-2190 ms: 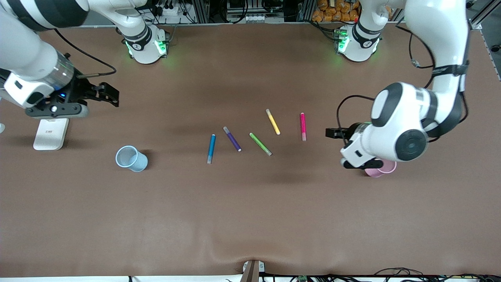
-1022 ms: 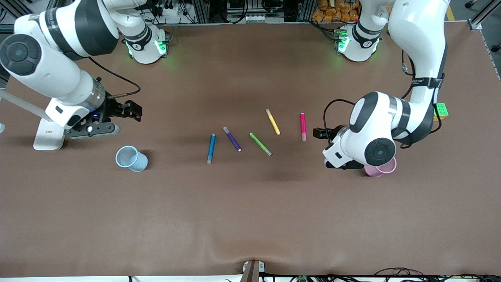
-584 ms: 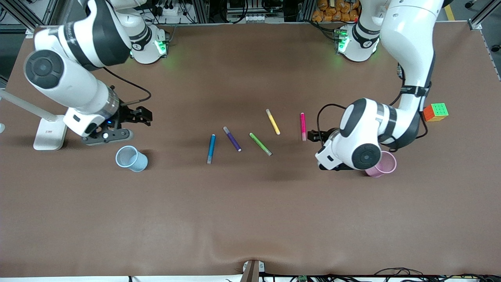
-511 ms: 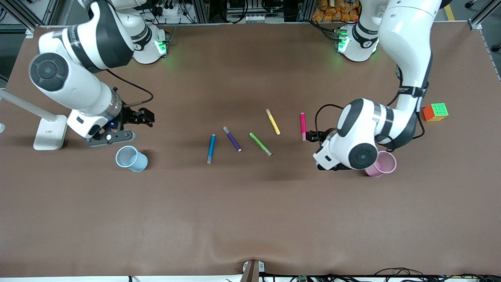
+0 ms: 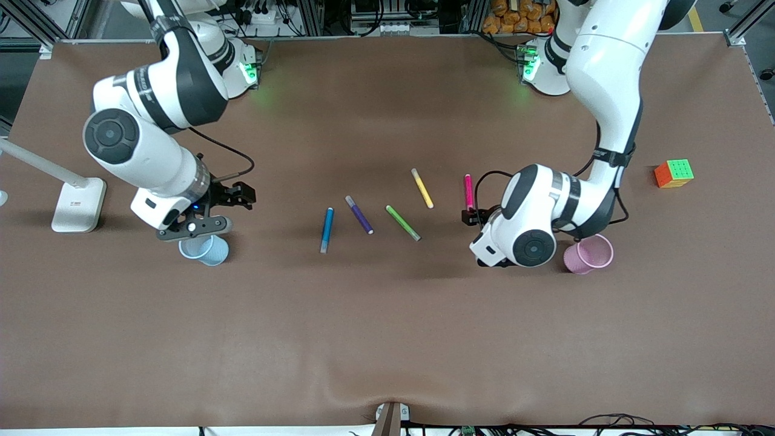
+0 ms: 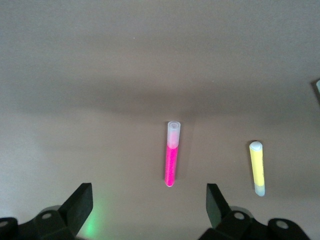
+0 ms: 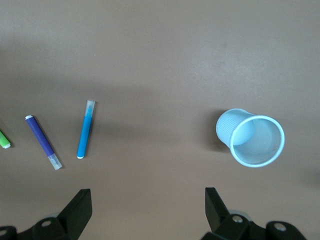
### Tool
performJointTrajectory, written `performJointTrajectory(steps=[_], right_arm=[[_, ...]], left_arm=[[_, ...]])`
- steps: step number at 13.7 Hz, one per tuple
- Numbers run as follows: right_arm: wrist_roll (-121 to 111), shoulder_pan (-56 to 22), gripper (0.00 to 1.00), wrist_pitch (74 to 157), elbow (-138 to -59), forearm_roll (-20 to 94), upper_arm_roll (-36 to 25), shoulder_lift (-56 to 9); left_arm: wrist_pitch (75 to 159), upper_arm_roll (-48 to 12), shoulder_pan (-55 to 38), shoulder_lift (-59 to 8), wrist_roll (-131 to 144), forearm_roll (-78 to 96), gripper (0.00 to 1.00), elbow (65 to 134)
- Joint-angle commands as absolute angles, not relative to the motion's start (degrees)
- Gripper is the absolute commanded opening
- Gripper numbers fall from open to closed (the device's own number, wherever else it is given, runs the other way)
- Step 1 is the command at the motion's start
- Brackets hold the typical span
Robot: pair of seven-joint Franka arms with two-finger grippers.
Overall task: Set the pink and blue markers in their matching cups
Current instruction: 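Lower the left gripper onto the pink marker while the right gripper descends too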
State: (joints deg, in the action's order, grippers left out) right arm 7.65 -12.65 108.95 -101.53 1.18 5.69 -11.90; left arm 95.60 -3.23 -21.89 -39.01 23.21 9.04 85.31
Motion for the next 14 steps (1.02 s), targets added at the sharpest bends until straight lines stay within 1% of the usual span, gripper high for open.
performJointTrajectory(steps=[1, 2, 4, 7, 9, 11, 12, 14], right_arm=[[7.82, -13.89, 1.00, 110.74, -101.16, 1.05, 5.62, -13.44], [7.91, -13.89, 1.00, 111.00, -101.25, 1.14, 5.62, -13.71], [7.91, -13.97, 1.00, 111.62, -101.16, 1.75, 5.63, -14.41], [7.91, -13.62, 1.00, 113.11, -101.25, 8.07, 5.54, -15.73], [8.35, -13.71, 1.00, 114.25, -101.16, 8.44, 5.54, -16.69], [8.53, -13.97, 1.00, 115.57, -101.25, 9.57, 5.54, -17.75], [8.53, -14.15, 1.00, 116.01, -101.16, 10.19, 5.54, -18.28], [8.53, -14.41, 1.00, 116.89, -101.16, 10.20, 5.54, -19.07]], left_arm=[[97.37, -3.08, -22.67, -39.99, 24.43, 7.82, 1.00, 86.39], [98.34, -3.08, -22.94, -40.08, 24.43, 7.82, 0.99, 87.61], [100.27, -3.08, -23.03, -40.08, 24.43, 7.91, 0.94, 89.38], [101.68, -3.16, -23.46, -39.38, 24.43, 8.09, 0.83, 92.36], [103.96, -3.16, -24.08, -37.89, 26.00, 8.17, 0.83, 95.70], [110.10, -3.43, -24.52, -36.04, 28.12, 8.78, 0.83, 100.17], [111.43, -3.95, -24.61, -35.95, 28.39, 8.79, 0.82, 101.24], [111.53, -4.04, -24.70, -35.95, 28.48, 8.79, 0.73, 101.77]])
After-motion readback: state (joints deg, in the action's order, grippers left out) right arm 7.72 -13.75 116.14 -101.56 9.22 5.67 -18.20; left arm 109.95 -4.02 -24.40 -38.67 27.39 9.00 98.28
